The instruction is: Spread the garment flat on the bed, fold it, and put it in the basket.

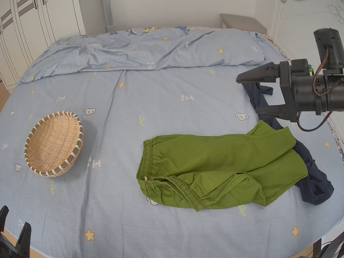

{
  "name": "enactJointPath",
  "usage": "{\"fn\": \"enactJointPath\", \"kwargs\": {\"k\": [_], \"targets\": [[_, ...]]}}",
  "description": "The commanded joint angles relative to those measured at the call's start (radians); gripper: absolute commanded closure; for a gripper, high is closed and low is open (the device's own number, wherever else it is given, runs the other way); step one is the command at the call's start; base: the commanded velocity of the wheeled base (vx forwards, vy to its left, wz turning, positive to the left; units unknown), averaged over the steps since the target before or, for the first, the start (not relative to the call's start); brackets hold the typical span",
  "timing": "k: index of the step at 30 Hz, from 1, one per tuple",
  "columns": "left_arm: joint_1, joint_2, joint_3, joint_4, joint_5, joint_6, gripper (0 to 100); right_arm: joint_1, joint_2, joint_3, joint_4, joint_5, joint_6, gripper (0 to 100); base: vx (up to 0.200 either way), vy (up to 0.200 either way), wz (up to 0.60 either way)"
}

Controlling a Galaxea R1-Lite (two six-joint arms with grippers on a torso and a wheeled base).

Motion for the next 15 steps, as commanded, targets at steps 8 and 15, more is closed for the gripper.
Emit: {"fn": "enactJointPath", "kwargs": {"k": [8, 15], "targets": [[-0.324, 0.933, -0.396, 0.081, -0.487, -0.484, 0, -0.082, -0.241, 0.550, -0.413, -0.069, -0.203, 0, 0.000, 0.000, 0.00], [-0.528, 1.324, -0.386, -0.282, -0.482, -0.666, 0, -0.084, -0.255, 0.610, -0.407, -0.070, -0.261, 0, 0.000, 0.000, 0.00]]}}
